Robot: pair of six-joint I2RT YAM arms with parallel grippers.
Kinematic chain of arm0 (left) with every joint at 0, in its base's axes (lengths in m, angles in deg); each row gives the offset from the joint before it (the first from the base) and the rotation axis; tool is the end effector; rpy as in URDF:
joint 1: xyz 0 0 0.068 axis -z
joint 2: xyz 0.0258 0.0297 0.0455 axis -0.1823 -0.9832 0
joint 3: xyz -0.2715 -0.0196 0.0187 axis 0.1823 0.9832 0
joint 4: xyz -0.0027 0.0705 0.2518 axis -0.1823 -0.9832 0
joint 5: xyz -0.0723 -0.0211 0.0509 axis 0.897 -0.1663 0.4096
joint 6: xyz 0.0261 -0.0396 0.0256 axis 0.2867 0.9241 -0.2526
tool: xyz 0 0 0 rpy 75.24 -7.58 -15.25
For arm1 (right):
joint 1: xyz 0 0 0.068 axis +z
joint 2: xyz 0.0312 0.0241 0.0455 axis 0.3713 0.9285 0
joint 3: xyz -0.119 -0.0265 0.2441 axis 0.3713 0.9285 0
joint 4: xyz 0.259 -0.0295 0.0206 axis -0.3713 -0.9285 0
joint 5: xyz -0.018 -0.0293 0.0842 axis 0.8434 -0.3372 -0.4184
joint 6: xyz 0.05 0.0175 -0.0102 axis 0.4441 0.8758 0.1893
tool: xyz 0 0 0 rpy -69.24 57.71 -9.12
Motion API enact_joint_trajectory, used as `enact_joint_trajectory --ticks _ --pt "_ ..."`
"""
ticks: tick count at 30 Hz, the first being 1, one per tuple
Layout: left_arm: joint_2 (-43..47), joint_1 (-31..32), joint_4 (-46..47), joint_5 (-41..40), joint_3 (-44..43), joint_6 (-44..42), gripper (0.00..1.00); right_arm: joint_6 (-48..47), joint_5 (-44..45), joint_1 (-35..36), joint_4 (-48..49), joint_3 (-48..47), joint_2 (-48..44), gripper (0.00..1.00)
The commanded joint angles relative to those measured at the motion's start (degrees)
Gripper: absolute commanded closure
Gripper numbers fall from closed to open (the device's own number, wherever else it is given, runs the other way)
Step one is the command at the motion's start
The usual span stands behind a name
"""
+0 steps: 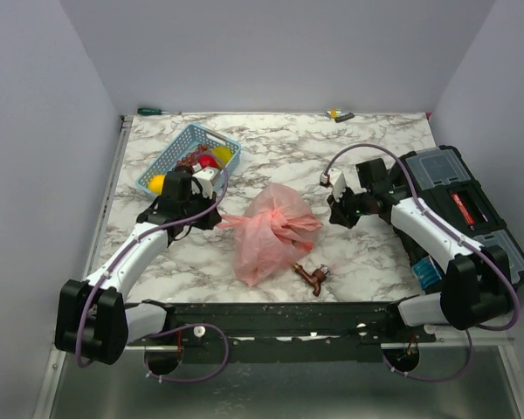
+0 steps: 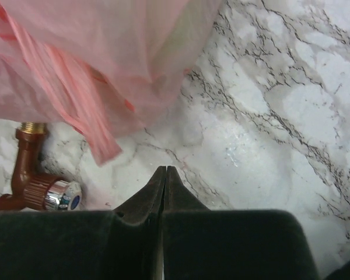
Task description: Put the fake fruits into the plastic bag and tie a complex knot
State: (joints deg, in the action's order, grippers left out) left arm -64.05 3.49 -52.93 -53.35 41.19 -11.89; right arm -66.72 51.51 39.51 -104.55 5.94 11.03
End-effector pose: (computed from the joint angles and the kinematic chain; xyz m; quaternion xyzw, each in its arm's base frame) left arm 0.2354 -0.0715 0.2328 0.1381 0.8978 -0.2266 0.3515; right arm 0.2555 0.0983 0.2306 -0.4555 0.8153 0.1808 0.3084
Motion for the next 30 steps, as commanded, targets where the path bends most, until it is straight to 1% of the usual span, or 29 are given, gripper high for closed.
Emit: enact_joint_trajectory --ticks 1,4,5,6,8,9,13,17,19,23,30 --pt "-0.07 4.2 3.61 4.1 0.18 -0.47 1.0 5.59 -5.88 0.09 -3.3 -3.61 1.33 0.9" --pt "0.3 5.85 3.75 5.16 -0.04 -0.25 1.0 9.13 -9.67 0.04 -3.84 -4.3 0.6 0.67" --pt "0.5 5.93 3.65 5.58 -0.06 0.02 1.0 10.81 -10.79 0.02 -4.14 -4.54 0.04 0.55" --pt "0.74 5.95 3.41 5.62 -0.08 0.19 1.0 12.3 -11.83 0.04 -4.4 -4.65 -0.73 0.47" --pt "1.18 5.95 3.09 5.94 -0.07 0.25 1.0 14.09 -12.67 0.04 -5.44 -4.55 -2.03 0.37" --pt "1.38 5.95 2.85 5.87 -0.02 0.23 1.0 14.28 -12.74 0.04 -6.28 -4.34 -2.67 0.34" --pt "1.94 5.97 2.85 6.36 0.25 0.18 1.0 13.09 -11.18 0.04 -7.04 -3.11 -4.15 0.34" --pt "2.24 5.98 3.16 6.73 0.49 0.47 1.0 10.74 -12.71 0.04 -8.46 -3.31 -3.94 0.34" --pt "2.28 6.0 3.38 6.99 0.64 0.61 1.0 10.94 -12.14 -0.01 -5.77 -2.0 -3.79 0.34" --pt "2.28 5.99 3.52 7.19 0.44 0.91 1.0 10.12 -8.79 0.1 -0.68 0.28 -3.13 0.39" --pt "1.61 5.98 4.04 7.82 0.44 1.36 1.0 11.17 -2.33 1.18 10.18 6.45 -5.32 0.46"
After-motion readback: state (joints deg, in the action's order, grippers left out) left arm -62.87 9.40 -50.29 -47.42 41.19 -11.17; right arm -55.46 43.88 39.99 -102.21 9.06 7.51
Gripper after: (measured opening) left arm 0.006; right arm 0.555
